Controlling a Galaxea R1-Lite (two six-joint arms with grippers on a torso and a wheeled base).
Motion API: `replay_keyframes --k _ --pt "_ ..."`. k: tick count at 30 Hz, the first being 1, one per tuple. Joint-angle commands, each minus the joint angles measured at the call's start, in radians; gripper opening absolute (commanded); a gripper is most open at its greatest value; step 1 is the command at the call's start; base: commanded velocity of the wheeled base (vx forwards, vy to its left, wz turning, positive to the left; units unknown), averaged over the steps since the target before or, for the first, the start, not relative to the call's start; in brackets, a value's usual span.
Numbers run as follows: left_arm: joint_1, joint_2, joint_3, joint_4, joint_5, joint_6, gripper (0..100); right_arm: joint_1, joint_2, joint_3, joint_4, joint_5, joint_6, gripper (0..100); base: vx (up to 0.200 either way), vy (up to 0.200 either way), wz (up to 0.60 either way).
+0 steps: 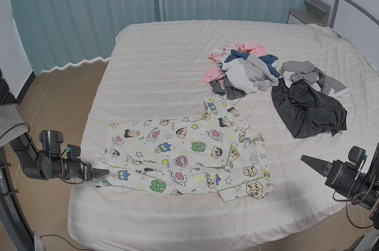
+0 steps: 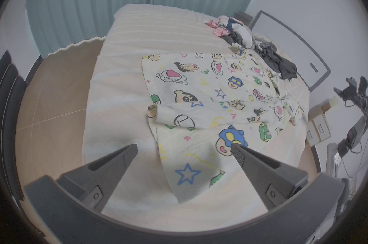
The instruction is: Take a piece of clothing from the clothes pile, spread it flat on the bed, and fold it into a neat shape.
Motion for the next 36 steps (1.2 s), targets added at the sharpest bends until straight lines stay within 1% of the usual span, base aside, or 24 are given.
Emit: replay_keyframes --k 1,5,18,25,26,32,36 --pt "-0.005 0.062 -0.05 0.009 0.003 0.007 100 0.031 0.002 0.015 -0.001 0.018 0.002 100 0.0 0.0 0.0" --pt "-0.013 0.079 -0.062 0.006 0.014 0.008 100 0.063 -0.001 0.016 -0.001 0.016 0.002 100 0.0 0.0 0.0" --pt "-0.035 0.097 -0.07 0.005 0.005 -0.012 100 0.063 0.003 0.018 -0.001 0.018 0.005 100 0.0 0.0 0.0" --pt "-0.048 0.103 -0.07 0.002 0.0 -0.07 100 0.063 0.019 0.018 -0.001 0.018 0.007 100 0.0 0.0 0.0" --pt "-0.05 0.11 -0.07 0.002 -0.001 -0.075 0 0.063 0.019 0.018 -0.001 0.018 0.007 100 0.0 0.0 0.0" --pt "-0.051 0.11 -0.056 -0.037 0.0 -0.121 0 0.064 0.025 0.018 -0.001 0.02 0.008 100 0.0 0.0 0.0" --pt "-0.048 0.106 -0.027 -0.066 0.0 -0.128 0 0.063 0.026 0.018 -0.001 0.02 0.008 100 0.0 0.0 0.0"
